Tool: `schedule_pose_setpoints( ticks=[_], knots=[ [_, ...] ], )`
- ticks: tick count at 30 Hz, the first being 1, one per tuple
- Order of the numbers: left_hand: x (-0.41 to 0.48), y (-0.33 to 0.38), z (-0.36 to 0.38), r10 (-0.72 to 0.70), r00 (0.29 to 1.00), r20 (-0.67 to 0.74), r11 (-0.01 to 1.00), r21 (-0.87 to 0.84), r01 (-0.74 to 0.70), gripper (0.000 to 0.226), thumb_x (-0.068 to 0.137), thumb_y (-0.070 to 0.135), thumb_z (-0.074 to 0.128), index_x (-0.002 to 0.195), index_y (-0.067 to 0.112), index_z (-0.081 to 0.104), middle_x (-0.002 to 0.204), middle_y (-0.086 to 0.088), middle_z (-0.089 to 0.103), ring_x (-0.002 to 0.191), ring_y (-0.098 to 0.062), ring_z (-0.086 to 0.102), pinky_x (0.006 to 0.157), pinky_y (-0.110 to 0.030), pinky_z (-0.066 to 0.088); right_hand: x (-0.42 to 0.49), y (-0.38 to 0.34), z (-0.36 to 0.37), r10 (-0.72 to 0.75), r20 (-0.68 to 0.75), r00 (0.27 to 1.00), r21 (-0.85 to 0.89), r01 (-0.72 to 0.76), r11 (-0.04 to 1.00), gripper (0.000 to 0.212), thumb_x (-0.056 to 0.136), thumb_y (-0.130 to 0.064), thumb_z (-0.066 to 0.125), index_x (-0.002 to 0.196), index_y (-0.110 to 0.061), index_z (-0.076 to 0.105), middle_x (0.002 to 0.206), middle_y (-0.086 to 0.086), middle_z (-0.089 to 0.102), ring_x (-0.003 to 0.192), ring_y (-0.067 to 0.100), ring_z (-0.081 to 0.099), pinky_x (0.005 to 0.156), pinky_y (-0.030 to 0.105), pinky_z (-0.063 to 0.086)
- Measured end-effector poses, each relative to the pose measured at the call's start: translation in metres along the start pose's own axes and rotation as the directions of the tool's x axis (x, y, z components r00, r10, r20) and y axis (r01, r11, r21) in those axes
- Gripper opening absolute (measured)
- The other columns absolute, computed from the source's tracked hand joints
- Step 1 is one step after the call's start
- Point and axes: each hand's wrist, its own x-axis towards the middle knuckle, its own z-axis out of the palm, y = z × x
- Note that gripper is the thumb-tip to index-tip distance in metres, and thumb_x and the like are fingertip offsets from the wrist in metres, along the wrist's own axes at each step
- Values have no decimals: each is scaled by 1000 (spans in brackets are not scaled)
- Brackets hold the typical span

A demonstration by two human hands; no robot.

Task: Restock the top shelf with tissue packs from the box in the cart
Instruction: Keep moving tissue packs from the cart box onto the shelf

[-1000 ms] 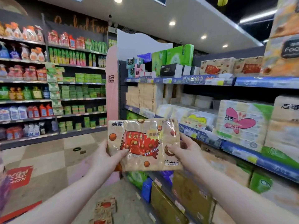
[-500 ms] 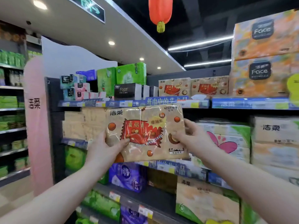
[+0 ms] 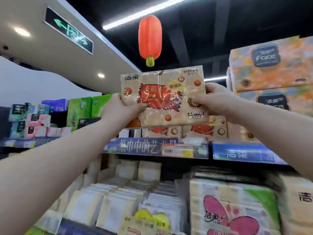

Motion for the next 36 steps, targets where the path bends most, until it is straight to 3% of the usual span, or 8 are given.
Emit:
schedule_pose_setpoints(
  ticks=[7,11,15,21,25,28,32,36],
  knots=[
    [58,-6,76,-43,995,88,997,-61,48,69,58,24,89,109,13,44,104,-2,61,101,-24,59,90,-45,51,68,40,-21,62,1,998,-121,-62,991,35,83,-9,68,111,-22,52,103,2,65,91,18,64,64,31,52],
    [75,-16,109,-49,982,184,996,-61,62,104,60,18,88,138,30,20,119,-6,52,109,-31,54,85,-54,52,87,59,-22,164,-17,986,-210,-164,964,40,80,-6,68,115,-16,51,107,8,63,98,24,63,77,42,55],
    [92,-23,131,-31,957,287,996,-71,54,125,62,13,86,145,45,-3,133,-5,45,118,-34,49,89,-58,49,96,69,-23,233,-93,968,-249,-249,936,34,82,-6,68,111,-8,50,105,14,62,95,30,63,71,41,57],
    [113,-31,151,10,866,500,998,-54,19,85,72,6,79,127,41,24,112,-4,51,93,-27,58,56,-37,56,105,75,-17,346,-168,923,-276,-381,882,49,80,-13,72,121,-3,48,118,21,60,105,39,61,89,54,52],
    [128,-48,162,39,812,583,999,-8,-42,74,73,10,78,118,35,25,107,-2,51,92,-20,58,66,-37,56,116,90,-9,357,-253,899,-287,-422,860,71,71,-15,81,127,-7,39,110,15,61,98,31,63,84,48,55],
    [135,-61,167,86,778,622,991,31,-134,76,74,20,79,123,36,22,103,2,51,93,-17,57,68,-33,55,124,88,-5,210,-332,919,-447,-350,823,102,68,-31,83,145,-17,19,135,15,46,120,31,50,95,47,49],
    [152,-65,166,167,726,667,963,49,-266,73,74,31,78,126,29,28,104,4,53,90,-10,55,71,-27,49,132,69,7,-23,22,999,-931,29,364,97,72,-52,74,149,-33,18,155,-3,25,142,23,23,114,51,25],
    [165,-63,167,278,764,582,919,70,-388,53,82,51,62,123,22,46,117,1,52,100,-14,54,67,-23,45,155,65,25,179,168,969,-896,74,438,86,75,-37,76,146,-31,28,141,-4,43,127,19,44,103,36,40]
  ],
)
